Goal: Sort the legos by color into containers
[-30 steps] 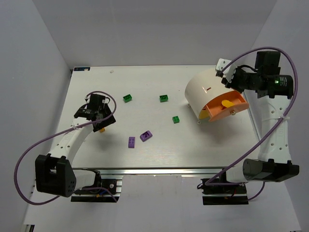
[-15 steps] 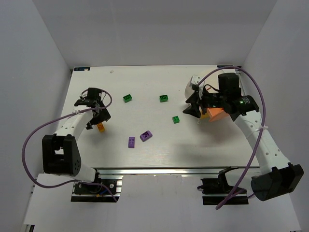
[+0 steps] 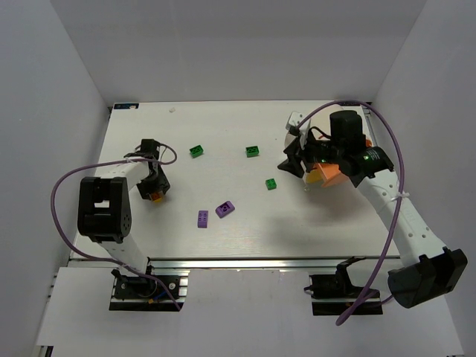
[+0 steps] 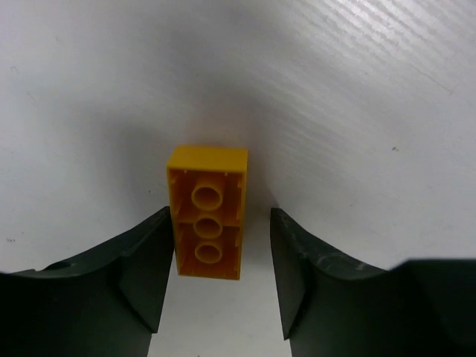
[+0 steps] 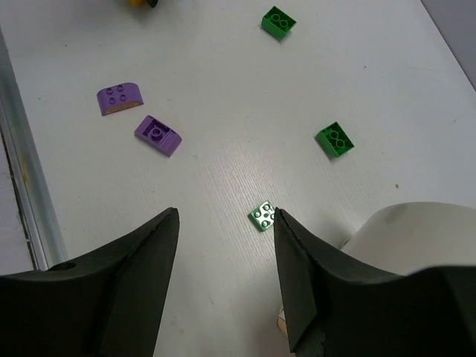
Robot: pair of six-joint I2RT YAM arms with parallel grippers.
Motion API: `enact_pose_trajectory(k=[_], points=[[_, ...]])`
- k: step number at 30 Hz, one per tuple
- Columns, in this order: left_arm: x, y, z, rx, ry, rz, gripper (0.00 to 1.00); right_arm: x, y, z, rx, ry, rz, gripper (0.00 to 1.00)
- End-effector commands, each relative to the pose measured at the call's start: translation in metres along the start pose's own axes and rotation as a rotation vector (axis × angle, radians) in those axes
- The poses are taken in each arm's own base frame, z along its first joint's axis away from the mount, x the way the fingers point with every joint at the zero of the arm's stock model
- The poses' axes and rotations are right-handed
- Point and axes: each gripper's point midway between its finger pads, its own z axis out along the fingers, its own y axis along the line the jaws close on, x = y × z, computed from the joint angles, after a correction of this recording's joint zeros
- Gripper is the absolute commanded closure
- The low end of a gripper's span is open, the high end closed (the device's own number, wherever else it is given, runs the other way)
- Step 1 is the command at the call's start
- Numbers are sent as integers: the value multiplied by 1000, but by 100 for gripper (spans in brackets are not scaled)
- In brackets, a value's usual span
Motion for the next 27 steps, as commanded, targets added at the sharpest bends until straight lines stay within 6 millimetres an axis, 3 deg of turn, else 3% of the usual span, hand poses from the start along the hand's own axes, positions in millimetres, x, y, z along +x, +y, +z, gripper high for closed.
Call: enact_pose_trajectory(k=[1, 4, 6, 8, 10, 11, 13, 14, 20, 23, 24, 25, 27], points=[[-11, -3, 0, 34, -42, 5, 37, -21, -9, -10, 64, -38, -31, 41], [-11, 0, 5, 41, -31, -4, 48, -18, -9, -14, 81, -29, -28, 42], [-12, -3, 1, 60, -38, -3, 61, -20, -11, -18, 110, -27, -28, 47], [-22, -12, -14, 129, -76, 3, 73, -24, -16, -23, 157, -39, 2, 67], [-33, -34, -36, 240, -132, 63, 77, -24, -36, -32, 284, -27, 63, 90], [-41, -56, -65, 398, -169, 94, 80, -28, -49, -39, 376, -36, 115, 100], [-46, -88, -100, 596, -221, 163, 81, -31, -62, -50, 463, -47, 175, 100], [-43, -113, -131, 762, -214, 219, 84, -37, -73, -58, 538, -74, 219, 100], [-44, -184, -238, 1169, -296, 333, 88, -62, -87, -84, 665, -204, 313, 100], [-44, -220, -300, 1356, -342, 389, 95, -68, -110, -113, 857, -272, 400, 100], [-39, -231, -312, 1393, -331, 417, 98, -66, -123, -133, 994, -304, 461, 100], [-34, -254, -336, 1448, -331, 475, 98, -74, -128, -153, 1077, -371, 477, 100], [-28, -277, -356, 1487, -328, 539, 98, -78, -136, -176, 1184, -418, 484, 100]])
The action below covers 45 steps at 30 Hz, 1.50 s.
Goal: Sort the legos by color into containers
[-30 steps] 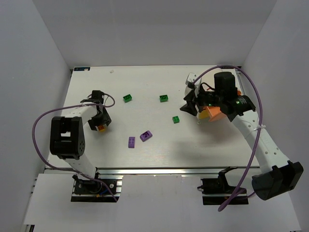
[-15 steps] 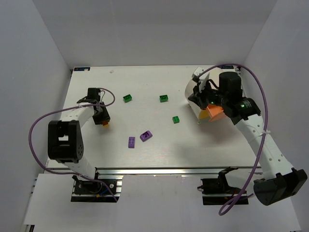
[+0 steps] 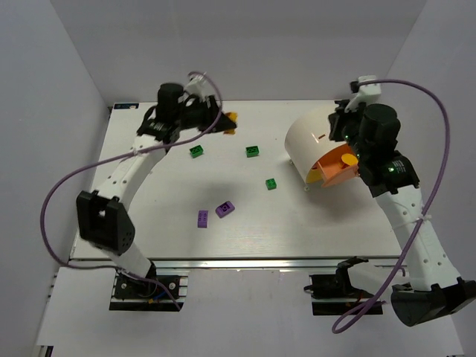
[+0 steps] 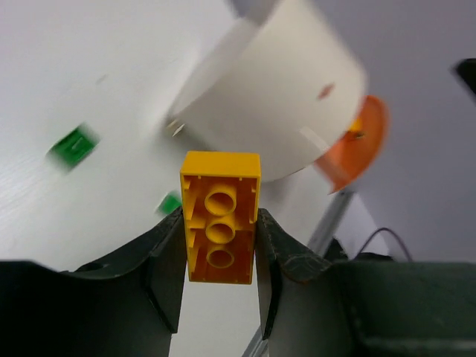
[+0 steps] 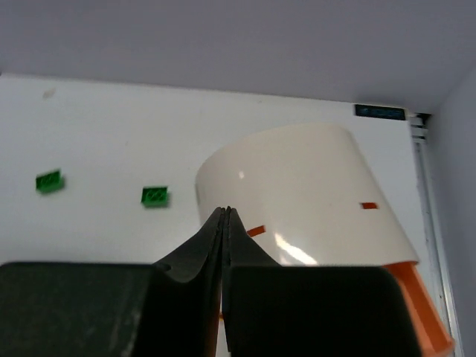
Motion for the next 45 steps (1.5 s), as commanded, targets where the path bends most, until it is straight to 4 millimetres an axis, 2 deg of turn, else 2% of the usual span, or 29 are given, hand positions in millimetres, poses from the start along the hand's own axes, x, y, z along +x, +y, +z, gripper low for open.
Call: enact_pose_trajectory(k=[1, 2, 5, 6, 8, 9, 11, 12, 14, 15, 18, 19, 22, 24, 25, 31, 33, 35, 41, 45], points=[[-30, -81, 28, 238, 9, 113, 98, -82, -50, -38, 269, -291, 156, 100], [-26, -102, 38, 278, 28, 134, 98, -86, -55, -42, 294, -304, 160, 100], [-31, -133, 62, 350, 27, 188, 100, -92, -72, -52, 378, -324, 169, 100], [-23, -151, 71, 393, 39, 212, 100, -95, -77, -58, 398, -340, 173, 100], [-18, -168, 89, 445, 53, 235, 100, -90, -88, -61, 452, -347, 184, 100], [-9, -187, 96, 494, 60, 252, 100, -90, -89, -65, 457, -356, 186, 100], [0, -205, 109, 543, 67, 269, 100, -85, -96, -67, 483, -355, 190, 100], [10, -224, 113, 587, 74, 281, 100, -85, -97, -69, 486, -358, 190, 100], [20, -235, 126, 610, 78, 284, 100, -80, -100, -69, 495, -355, 197, 100], [30, -249, 130, 638, 83, 288, 100, -78, -101, -69, 496, -348, 199, 100], [39, -261, 146, 644, 55, 296, 100, -73, -102, -68, 494, -341, 212, 100], [47, -273, 149, 655, 53, 303, 100, -70, -102, -67, 493, -334, 211, 100], [53, -281, 163, 627, 27, 306, 100, -65, -102, -67, 483, -324, 225, 100], [50, -274, 172, 584, 1, 307, 100, -64, -103, -68, 486, -326, 231, 100], [57, -276, 176, 586, 12, 305, 100, -65, -103, -70, 486, -330, 232, 100], [68, -271, 190, 533, 16, 293, 97, -65, -105, -74, 488, -340, 242, 100], [73, -265, 196, 512, 26, 283, 87, -65, -105, -74, 482, -340, 249, 100], [76, -258, 203, 490, 30, 274, 82, -66, -104, -76, 478, -344, 253, 100], [82, -260, 207, 493, 37, 262, 63, -62, -105, -78, 478, -341, 255, 100], [88, -259, 210, 473, 44, 260, 42, -61, -105, -77, 475, -340, 255, 100]])
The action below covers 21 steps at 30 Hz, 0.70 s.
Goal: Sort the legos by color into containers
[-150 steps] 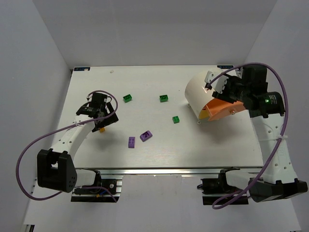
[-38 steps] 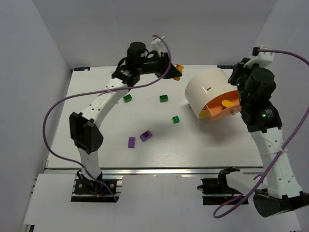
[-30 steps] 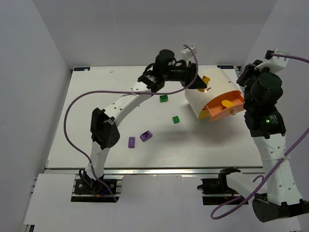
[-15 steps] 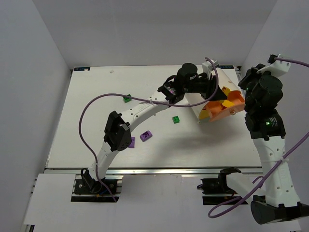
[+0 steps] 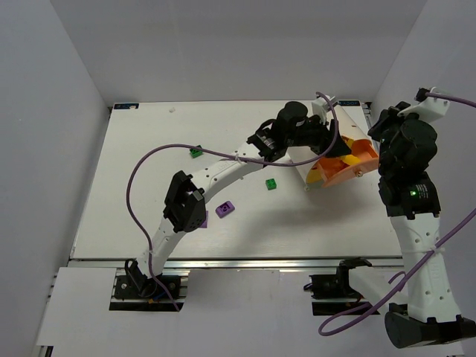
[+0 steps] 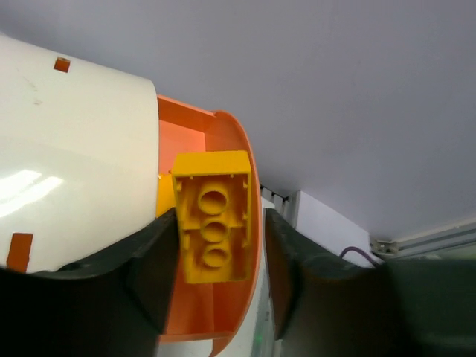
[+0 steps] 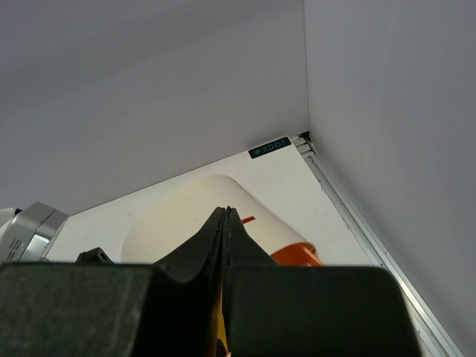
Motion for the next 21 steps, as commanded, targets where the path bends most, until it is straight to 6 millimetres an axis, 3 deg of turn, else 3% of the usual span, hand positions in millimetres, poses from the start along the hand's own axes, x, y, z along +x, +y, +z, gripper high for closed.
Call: enact_pose_trajectory(k=[1, 4, 10, 12, 13, 14, 15, 16, 19, 20, 21], points=[[-16, -18, 0, 11, -38, 24, 36, -12, 1, -3, -10, -44, 40, 100], [-19, -17, -1, 4, -45, 26, 26, -11, 3, -4, -22, -39, 36, 100], [-37, -27, -5, 12, -93, 35, 24, -6, 17, -9, -120, 8, 3, 100], [-56, -37, -12, 13, -143, 49, 30, -1, 17, -8, -118, 31, -12, 100], [-62, -40, -15, 8, -159, 52, 35, -8, 11, -8, -86, 21, -13, 100], [-75, -50, -24, 10, -185, 65, 46, 3, 6, -5, -51, 66, -30, 100], [-79, -52, -28, 2, -195, 69, 52, 4, 1, -4, -21, 78, -31, 100], [-91, -60, -39, -12, -225, 78, 66, 5, -9, -2, 38, 87, -32, 100], [-109, -54, -62, -79, -271, 76, 83, 21, -32, -4, 158, 135, -38, 100], [-99, -39, -68, -131, -250, 70, 85, 28, -39, -3, 195, 149, -25, 100], [-113, -51, -88, -151, -282, 87, 86, 36, -45, -5, 225, 178, -30, 100]])
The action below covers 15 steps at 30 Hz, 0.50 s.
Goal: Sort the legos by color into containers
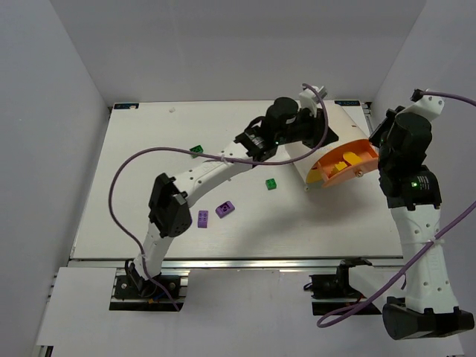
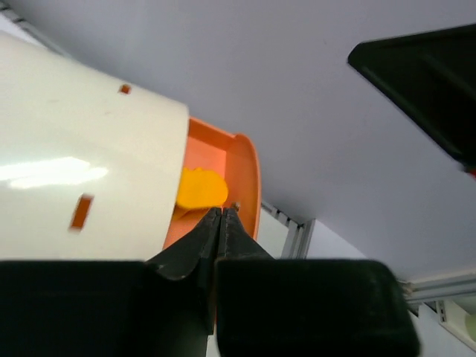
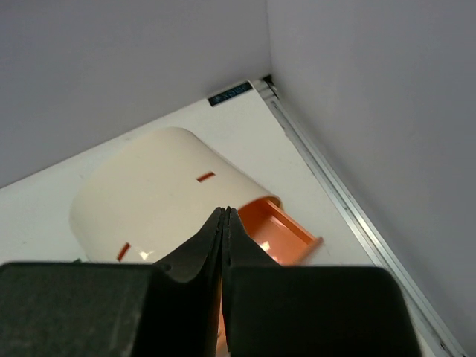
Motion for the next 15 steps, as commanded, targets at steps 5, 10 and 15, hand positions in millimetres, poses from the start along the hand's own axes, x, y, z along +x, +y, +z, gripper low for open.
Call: enact_pose_trajectory(k=[5, 10, 15], points=[[-65, -12, -124, -191, -132, 97, 75, 45, -22, -3, 86, 192, -24, 100], [-19, -2, -177, -238, -50, 67, 61, 79, 11, -11, -148, 345, -72, 100], [13, 15, -214, -343, -13, 19, 47, 105, -6, -13, -93, 457, -114, 100]])
